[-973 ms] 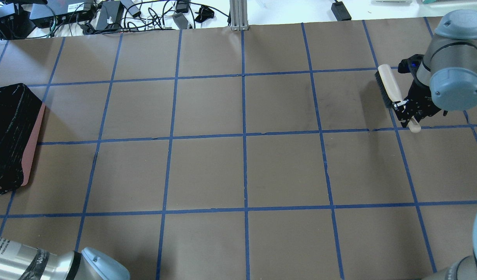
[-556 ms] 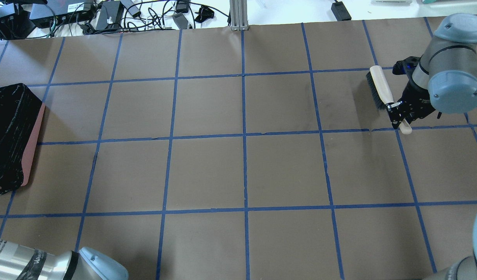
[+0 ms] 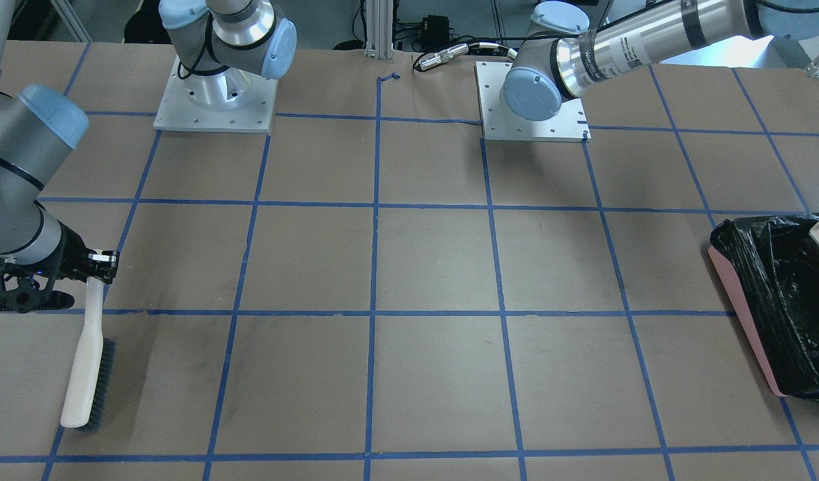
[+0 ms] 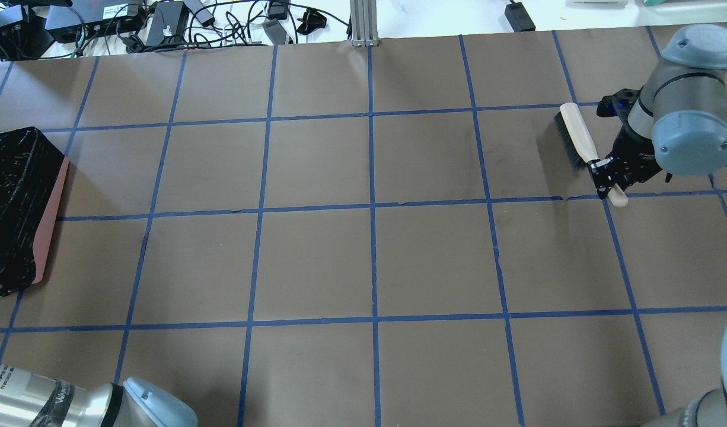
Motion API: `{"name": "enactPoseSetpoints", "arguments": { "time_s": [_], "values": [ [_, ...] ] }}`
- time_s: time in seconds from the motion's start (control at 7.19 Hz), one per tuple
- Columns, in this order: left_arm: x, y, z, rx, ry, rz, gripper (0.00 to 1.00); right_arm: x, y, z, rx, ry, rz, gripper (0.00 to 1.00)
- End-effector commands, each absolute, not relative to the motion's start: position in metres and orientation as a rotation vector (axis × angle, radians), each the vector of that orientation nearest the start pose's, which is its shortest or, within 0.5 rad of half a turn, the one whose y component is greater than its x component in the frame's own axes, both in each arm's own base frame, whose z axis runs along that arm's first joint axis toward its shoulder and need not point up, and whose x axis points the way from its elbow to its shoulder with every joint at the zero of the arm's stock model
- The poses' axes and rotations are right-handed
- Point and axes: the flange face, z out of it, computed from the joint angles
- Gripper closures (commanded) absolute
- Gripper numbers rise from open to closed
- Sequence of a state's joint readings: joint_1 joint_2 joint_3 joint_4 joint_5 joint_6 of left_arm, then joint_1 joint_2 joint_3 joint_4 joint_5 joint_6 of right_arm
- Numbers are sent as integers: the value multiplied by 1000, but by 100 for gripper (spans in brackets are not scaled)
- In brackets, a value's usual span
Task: Sweep and dump trash into bin
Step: 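Tip the dustpan over the black bin with the left gripper to dump the items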
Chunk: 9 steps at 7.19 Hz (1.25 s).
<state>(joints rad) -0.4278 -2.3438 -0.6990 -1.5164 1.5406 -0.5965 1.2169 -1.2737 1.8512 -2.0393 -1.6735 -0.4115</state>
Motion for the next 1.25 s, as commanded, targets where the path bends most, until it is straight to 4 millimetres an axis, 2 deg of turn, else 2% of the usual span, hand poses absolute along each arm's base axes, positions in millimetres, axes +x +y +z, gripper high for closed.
{"name": "enactPoseSetpoints", "arguments": {
  "time_s": [0.0,0.14,0.28,0.56,0.83,0.97,1.11],
  "values": [
    [608,-503,460,-2190,2019,-269,100,-73,-550,247,-87,3195,216,100],
    [578,-525,476,-2119,2010,-320,100,-72,-552,247,-61,3186,200,100],
    [565,-536,486,-2068,1993,-396,100,-72,-551,245,4,3187,207,100],
    [565,-546,484,-2026,1986,-521,100,-73,-552,242,5,3197,223,100],
    [564,-547,486,-2014,1986,-553,100,-74,-554,235,5,3197,228,98],
    [562,-546,483,-1981,2029,-515,100,-74,-554,232,-17,3193,234,85],
    [552,-542,480,-1993,2065,-396,100,-74,-554,232,-20,3191,236,75]
  ]
}}
